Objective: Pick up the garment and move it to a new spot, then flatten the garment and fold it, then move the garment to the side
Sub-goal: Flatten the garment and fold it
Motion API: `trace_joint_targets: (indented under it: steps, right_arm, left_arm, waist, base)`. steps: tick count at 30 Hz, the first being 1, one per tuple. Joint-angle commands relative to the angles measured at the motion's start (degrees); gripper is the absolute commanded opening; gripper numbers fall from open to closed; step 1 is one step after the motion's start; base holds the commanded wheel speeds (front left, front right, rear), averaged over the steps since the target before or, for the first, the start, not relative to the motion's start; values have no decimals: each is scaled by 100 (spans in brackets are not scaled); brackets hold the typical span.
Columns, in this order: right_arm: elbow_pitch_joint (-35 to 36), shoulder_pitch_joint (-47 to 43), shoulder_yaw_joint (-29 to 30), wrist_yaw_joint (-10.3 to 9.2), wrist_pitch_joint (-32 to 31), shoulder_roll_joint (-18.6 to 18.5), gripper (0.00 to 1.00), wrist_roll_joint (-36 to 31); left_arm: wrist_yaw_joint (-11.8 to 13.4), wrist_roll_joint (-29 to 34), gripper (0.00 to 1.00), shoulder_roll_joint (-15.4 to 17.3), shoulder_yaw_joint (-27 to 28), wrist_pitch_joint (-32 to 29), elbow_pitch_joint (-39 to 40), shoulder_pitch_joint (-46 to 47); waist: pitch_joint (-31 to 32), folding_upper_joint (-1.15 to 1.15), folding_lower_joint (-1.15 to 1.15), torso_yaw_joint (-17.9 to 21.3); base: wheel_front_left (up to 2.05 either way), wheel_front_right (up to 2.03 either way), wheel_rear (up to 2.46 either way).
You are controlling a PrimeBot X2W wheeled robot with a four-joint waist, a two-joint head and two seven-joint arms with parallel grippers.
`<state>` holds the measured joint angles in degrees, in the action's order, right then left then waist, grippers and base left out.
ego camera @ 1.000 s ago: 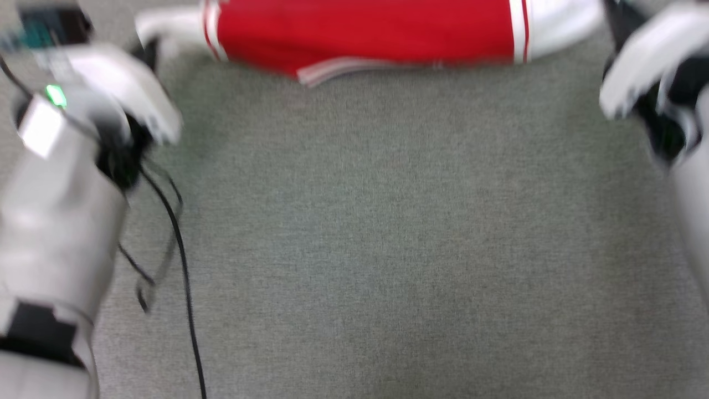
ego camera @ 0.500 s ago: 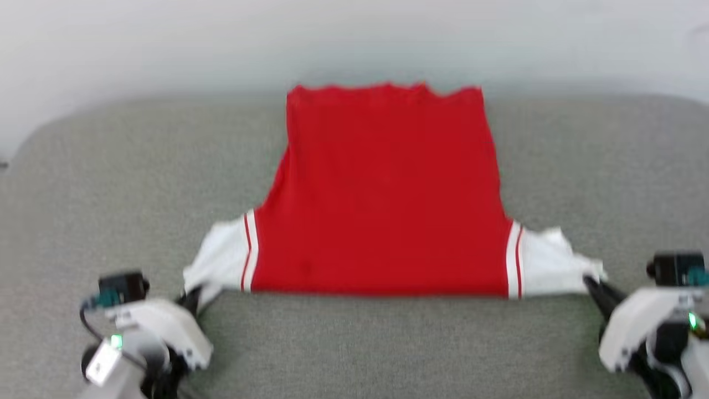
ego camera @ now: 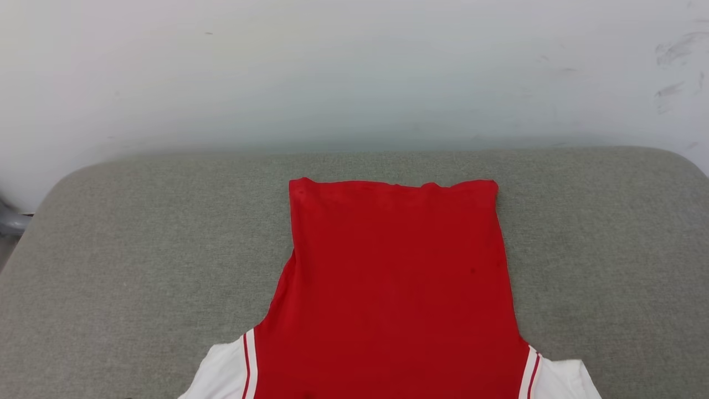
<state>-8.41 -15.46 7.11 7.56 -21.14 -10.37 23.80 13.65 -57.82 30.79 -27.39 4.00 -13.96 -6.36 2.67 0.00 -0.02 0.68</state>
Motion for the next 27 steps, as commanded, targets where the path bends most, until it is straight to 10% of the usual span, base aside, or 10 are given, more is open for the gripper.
trace_joint_targets:
  steps: [1, 6, 8, 9, 10, 27]
  right_arm:
    - [103, -136, 82, -14, -77, 43, 0, -97]
    - [439, -431, 161, -13, -301, 378, 0, -330]
    - [475, -418, 191, -13, -278, 477, 43, -338]
    - [501, -379, 166, -12, -263, 496, 87, -356]
    - [540, -303, 159, -12, -215, 514, 100, -340]
    - [-1007, 3312, 507, -10, -227, -362, 100, -56]
  left_arm:
    - [121, -22, 0, 121, 70, -24, 167, -130]
    - [567, 49, 0, 270, 53, -127, 1047, -607]
    - [662, 120, 0, 272, -18, -152, 1265, -630]
    - [690, 153, 0, 272, -47, -157, 1358, -609]
    - [709, 183, 0, 268, -66, -154, 1436, -575]
    - [645, 925, 0, 112, -400, -148, 2474, 739]
  waist:
    - [0, 0, 2, -17]
    - [-2, 0, 2, -72]
    - [4, 0, 2, -129]
    - [4, 0, 2, -158]
    - [2, 0, 2, -184]
    - [-1320, 0, 2, -991]
  base:
    - [0, 0, 0]
    - [0, 0, 0]
    - [0, 0, 0]
    - [0, 0, 0]
    - [0, 0, 0]
    - [0, 0, 0]
